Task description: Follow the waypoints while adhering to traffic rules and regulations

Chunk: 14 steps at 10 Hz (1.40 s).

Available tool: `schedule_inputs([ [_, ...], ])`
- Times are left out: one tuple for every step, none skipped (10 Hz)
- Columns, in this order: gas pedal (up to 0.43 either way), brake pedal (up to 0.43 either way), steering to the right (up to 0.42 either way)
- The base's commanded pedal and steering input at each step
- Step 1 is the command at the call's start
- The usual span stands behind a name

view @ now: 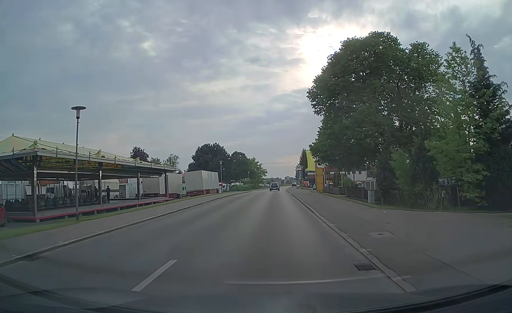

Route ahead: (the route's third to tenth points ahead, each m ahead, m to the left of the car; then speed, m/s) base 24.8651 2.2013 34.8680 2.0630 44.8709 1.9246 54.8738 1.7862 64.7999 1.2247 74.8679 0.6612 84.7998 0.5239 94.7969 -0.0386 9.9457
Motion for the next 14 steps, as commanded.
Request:
schedule_inputs([
  [0.118, 0.000, 0.000],
  [0.118, 0.000, 0.000],
  [0.118, 0.000, 0.000],
  [0.118, 0.000, 0.000],
  [0.118, 0.000, 0.000],
  [0.118, 0.000, 0.000],
  [0.118, 0.000, 0.000],
  [0.130, 0.000, 0.000],
  [0.130, 0.000, 0.000],
  [0.130, 0.000, 0.000],
  [0.130, 0.000, 0.000],
  [0.130, 0.000, 0.000],
  [0.130, 0.000, 0.000],
  [0.130, 0.000, 0.000],
])
